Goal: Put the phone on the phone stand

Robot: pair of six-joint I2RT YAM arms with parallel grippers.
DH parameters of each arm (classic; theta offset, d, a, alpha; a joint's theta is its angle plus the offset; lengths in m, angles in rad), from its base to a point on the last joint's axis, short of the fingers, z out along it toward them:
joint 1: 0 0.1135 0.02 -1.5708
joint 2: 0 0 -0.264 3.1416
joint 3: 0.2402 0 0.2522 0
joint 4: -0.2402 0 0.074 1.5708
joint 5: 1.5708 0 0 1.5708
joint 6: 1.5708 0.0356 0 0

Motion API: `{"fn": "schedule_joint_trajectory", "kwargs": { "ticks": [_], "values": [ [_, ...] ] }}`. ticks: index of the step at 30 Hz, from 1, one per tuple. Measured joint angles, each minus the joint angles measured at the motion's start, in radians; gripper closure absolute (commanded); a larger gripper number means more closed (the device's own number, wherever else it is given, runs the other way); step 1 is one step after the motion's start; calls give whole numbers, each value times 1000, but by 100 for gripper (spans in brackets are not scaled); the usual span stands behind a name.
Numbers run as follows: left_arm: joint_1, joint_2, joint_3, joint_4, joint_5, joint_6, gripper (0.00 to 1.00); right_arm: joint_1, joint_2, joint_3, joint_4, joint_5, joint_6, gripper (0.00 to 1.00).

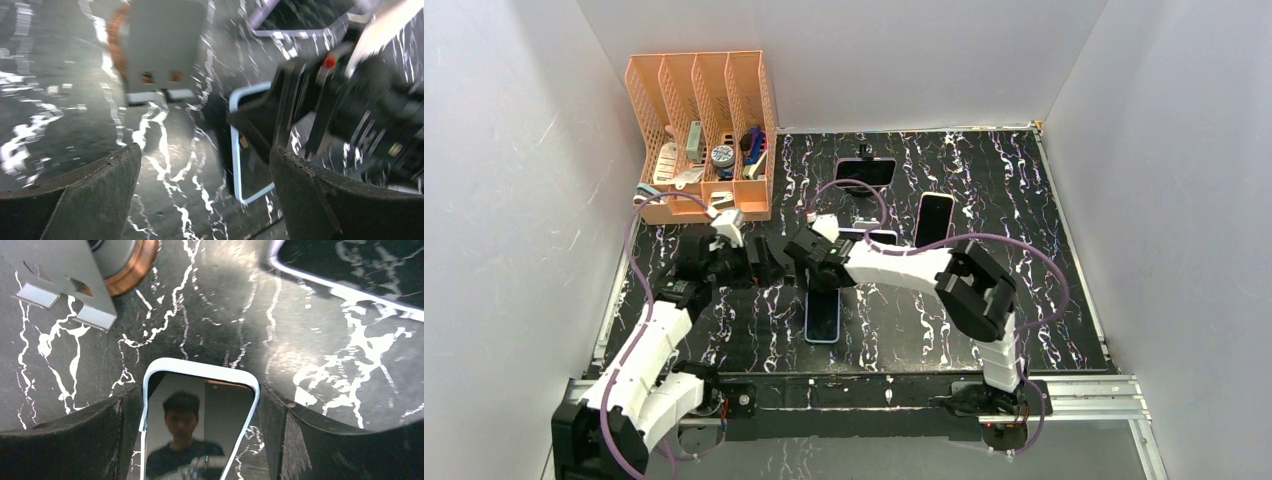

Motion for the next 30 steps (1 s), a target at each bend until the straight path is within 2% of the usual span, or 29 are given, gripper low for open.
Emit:
{"fn": "schedule_joint_trajectory", "kwargs": {
  "ticks": [6,13,21,30],
  "values": [
    [-185,134,0,30,101,62,5,-58,-167,-165,124,41,-3,62],
    [-337,258,0,43,100,117,3,-102,-248,-254,241,62,-1,62],
    [-378,406,0,123,87,167,3,-105,-316,-354,346,36,-10,62],
    [-378,481,-2,238,122,205,4,-134,-407,-497,491,-51,-12,62]
  ]
}}
